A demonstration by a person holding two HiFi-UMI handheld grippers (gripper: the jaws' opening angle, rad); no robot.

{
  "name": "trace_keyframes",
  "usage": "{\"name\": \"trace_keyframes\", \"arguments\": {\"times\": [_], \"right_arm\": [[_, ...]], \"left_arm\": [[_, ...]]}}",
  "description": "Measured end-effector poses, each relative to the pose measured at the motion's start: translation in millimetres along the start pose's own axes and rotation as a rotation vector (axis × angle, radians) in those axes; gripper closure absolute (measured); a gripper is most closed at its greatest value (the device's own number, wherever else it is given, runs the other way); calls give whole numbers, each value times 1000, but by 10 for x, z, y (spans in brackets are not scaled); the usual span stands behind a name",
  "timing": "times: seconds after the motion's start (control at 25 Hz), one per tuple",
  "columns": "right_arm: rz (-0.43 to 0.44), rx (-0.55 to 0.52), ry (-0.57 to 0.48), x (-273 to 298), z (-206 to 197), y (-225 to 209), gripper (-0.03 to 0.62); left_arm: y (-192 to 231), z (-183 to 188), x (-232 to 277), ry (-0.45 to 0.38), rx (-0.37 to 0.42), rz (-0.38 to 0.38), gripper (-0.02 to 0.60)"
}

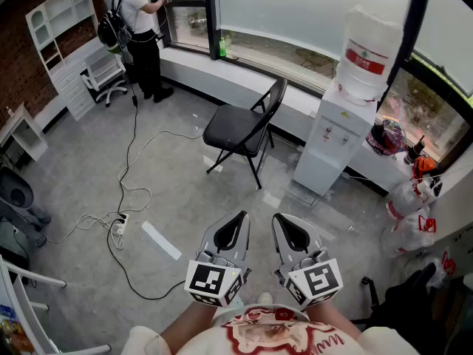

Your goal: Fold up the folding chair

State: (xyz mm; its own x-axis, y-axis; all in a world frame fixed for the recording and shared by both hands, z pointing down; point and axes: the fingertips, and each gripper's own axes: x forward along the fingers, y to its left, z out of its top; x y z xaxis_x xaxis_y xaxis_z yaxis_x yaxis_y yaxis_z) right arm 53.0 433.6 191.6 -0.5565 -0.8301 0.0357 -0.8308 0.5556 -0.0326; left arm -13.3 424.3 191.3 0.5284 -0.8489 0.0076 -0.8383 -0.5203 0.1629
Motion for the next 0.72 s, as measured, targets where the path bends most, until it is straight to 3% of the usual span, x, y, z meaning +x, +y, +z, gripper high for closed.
{"name": "trace_keyframes", "arguments": {"times": [0.72], "right_arm": [[6, 0, 16, 99, -61, 138, 569]], "left_arm": [[154, 16, -126, -1, -2, 5, 581]]}}
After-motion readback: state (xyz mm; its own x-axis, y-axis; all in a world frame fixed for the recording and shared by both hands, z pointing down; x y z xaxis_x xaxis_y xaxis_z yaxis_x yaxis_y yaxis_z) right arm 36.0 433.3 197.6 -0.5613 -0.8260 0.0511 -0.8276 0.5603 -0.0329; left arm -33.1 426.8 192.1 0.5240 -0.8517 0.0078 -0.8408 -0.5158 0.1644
